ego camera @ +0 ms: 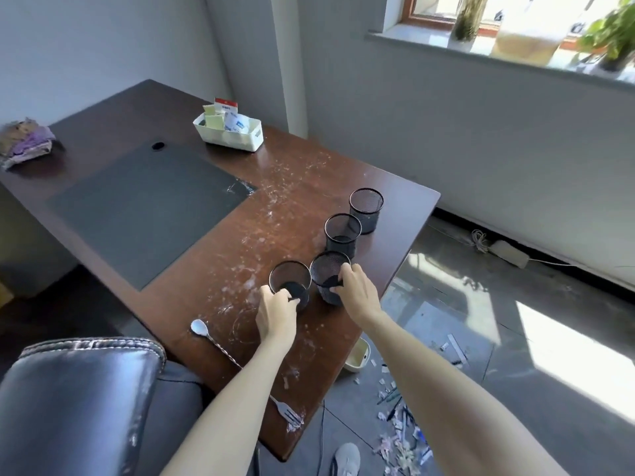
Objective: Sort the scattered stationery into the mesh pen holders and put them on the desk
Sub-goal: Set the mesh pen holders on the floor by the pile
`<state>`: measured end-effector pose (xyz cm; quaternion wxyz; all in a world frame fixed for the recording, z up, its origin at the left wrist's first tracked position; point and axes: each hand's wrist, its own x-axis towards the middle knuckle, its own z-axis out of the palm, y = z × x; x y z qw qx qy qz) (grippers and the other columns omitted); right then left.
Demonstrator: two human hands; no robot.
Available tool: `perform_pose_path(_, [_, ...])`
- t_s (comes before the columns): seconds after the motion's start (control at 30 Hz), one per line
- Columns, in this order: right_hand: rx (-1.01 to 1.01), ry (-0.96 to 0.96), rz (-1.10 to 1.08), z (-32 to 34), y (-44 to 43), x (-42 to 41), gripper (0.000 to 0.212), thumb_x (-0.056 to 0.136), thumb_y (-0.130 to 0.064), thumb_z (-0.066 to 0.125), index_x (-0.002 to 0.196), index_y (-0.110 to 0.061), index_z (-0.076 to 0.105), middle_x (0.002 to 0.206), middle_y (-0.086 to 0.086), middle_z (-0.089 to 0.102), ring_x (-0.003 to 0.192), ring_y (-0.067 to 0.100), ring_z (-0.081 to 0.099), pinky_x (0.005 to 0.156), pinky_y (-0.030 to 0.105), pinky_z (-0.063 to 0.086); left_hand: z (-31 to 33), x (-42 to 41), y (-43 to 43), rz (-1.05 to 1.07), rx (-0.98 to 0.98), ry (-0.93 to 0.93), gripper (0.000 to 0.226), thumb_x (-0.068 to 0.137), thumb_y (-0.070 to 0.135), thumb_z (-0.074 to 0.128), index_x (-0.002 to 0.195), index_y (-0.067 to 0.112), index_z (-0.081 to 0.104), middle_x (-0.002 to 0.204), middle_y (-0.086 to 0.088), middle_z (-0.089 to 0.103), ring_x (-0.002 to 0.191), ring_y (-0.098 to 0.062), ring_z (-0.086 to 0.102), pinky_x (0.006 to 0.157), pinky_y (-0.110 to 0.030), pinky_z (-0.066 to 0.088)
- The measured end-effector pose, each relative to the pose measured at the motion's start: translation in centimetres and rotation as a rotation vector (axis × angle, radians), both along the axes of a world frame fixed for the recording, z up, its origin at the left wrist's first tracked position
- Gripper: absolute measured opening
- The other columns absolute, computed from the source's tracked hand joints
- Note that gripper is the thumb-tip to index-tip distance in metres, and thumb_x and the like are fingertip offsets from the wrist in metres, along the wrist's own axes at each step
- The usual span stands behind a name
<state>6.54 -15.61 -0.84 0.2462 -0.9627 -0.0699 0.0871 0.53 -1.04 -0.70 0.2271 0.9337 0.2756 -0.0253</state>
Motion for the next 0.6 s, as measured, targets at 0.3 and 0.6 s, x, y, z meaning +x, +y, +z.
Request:
perform_pose_path(0.3, [0.007, -0.209, -0.375, 0.8, -12.3, -5.6, 0.049, 0.078, -0.048, 0.069, 0.094, -0.006, 0.049, 0.1, 0.008, 0.05, 0.085, 0.031, 0.056, 0.057, 0.035, 0.04, 2.8, 0.7, -8.3, -0.299, 0.039, -0.263, 0.028, 0.085, 0.039, 0.064, 0.093, 0.012, 0.063, 0.109, -0.008, 0.05, 0.087, -0.032, 0.06, 0.066, -0.036, 0.047])
perform_pose_path(0.6, [0.082, -0.037, -0.894, -2.6, -32.9, -16.6, 0.041, 0.084, -0.035, 0.067, 0.107, -0.007, 0.049, 0.113, 0.01, 0.052, 0.08, 0.025, 0.056, 0.065, 0.034, 0.047, 0.9, -2.2, -29.3, -0.668, -0.092, -0.143, 0.024, 0.086, 0.028, 0.065, 0.101, 0.01, 0.067, 0.118, -0.009, 0.049, 0.096, -0.033, 0.059, 0.073, -0.034, 0.043])
